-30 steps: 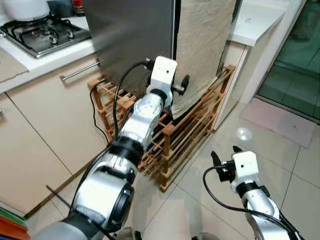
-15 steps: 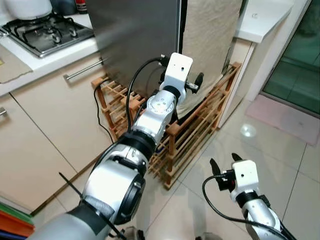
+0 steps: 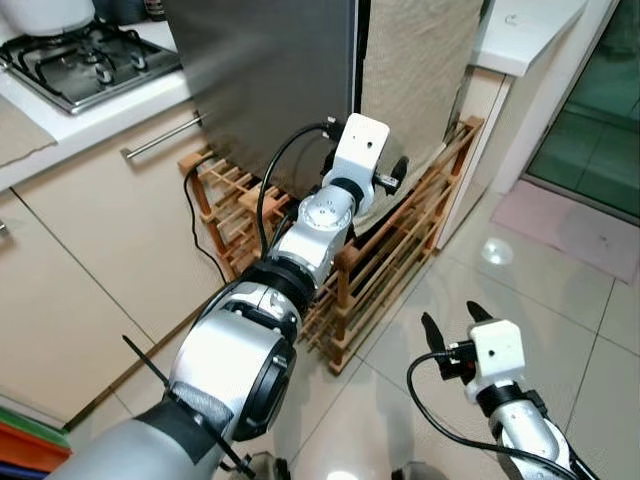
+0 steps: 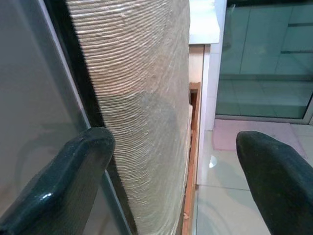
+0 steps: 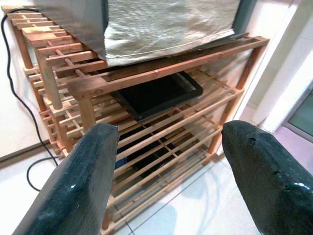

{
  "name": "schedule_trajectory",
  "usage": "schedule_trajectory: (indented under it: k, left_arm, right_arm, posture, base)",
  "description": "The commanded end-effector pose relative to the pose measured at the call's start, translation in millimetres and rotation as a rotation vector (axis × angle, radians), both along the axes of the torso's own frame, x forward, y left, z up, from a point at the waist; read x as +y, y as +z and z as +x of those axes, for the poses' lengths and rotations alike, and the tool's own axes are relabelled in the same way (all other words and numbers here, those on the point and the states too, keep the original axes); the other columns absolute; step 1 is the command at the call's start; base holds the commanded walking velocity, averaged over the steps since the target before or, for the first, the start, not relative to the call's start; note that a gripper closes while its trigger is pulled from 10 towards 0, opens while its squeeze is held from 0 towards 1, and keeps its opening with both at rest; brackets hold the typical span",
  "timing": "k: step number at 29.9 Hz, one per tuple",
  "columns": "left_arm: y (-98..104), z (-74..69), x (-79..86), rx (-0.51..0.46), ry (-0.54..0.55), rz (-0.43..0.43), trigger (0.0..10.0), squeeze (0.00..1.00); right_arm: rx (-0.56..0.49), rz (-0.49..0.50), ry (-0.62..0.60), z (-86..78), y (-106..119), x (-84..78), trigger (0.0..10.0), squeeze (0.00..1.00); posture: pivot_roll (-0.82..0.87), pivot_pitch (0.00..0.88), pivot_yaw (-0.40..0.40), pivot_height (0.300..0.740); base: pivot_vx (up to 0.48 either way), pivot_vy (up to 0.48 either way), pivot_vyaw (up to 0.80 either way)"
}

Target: Restocking fridge

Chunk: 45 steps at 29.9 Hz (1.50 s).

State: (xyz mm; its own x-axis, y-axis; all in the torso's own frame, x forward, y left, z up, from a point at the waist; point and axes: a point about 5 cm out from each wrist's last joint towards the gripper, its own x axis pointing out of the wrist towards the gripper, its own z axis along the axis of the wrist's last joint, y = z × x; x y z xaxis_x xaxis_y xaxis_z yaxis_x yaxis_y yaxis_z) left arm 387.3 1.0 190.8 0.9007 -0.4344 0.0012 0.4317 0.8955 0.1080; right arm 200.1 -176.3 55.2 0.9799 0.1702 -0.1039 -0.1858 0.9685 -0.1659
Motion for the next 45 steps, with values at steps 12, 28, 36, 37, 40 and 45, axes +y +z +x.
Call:
schedule_trajectory:
  k: [12,28,36,37,40,45]
  left_arm:
    - [22.3,3.4,-11.7,-0.033,0.035,-0.002,10.0,0.0]
    - [-22.7,-17.3,26.3,-0.008,-0.159,-0.13,10.0,0.0]
    - [-42.1,-41.0,80.6,-0.031,-0.094,-0.15,10.0,0.0]
    - [-45.5,-47.6,93.8,-0.032,-0.073,-0.156,10.0,0.0]
    - [-56.2,-63.5,117.5,-0.006,-0.052,-0.161,10.0,0.0]
    - [-102.8,-111.9,129.6,0.076,-0.166,-0.015,10.0,0.0]
  right_arm:
    - [0.04,-0.025,-0.019,-28.9,11.3,-6.3,10.0,0.08]
    - [0.018,0.01,-0.038,2.0,17.9,-2.1,10.0,0.09]
    - [-0.058,0.036,-0.159,37.5,30.2,-13.1,10.0,0.07]
    - [-0.073,0.035,-0.167,40.4,34.0,-13.6,10.0,0.07]
    - [-0.095,0.043,-0.162,43.7,38.9,-12.4,10.0,0.07]
    - [-0.097,0.04,-0.141,41.4,33.8,-9.3,10.0,0.07]
  posture:
    - [-0.33,0.166,0.072,0.711]
    - [-0.2,0.095,0.05,0.711]
    - [-0.14,0.046,0.05,0.711]
    - [-0.14,0.04,0.052,0.711]
    - [-0.12,0.036,0.053,0.711]
    - [-0.11,0.032,0.051,0.711]
  base:
    - [0.0,0.0,0.0]
    - [0.0,0.0,0.0]
    - [0.0,0.0,0.0]
    - [0.0,0.0,0.0]
    - [0.0,0.0,0.0]
    - [0.0,0.0,0.0]
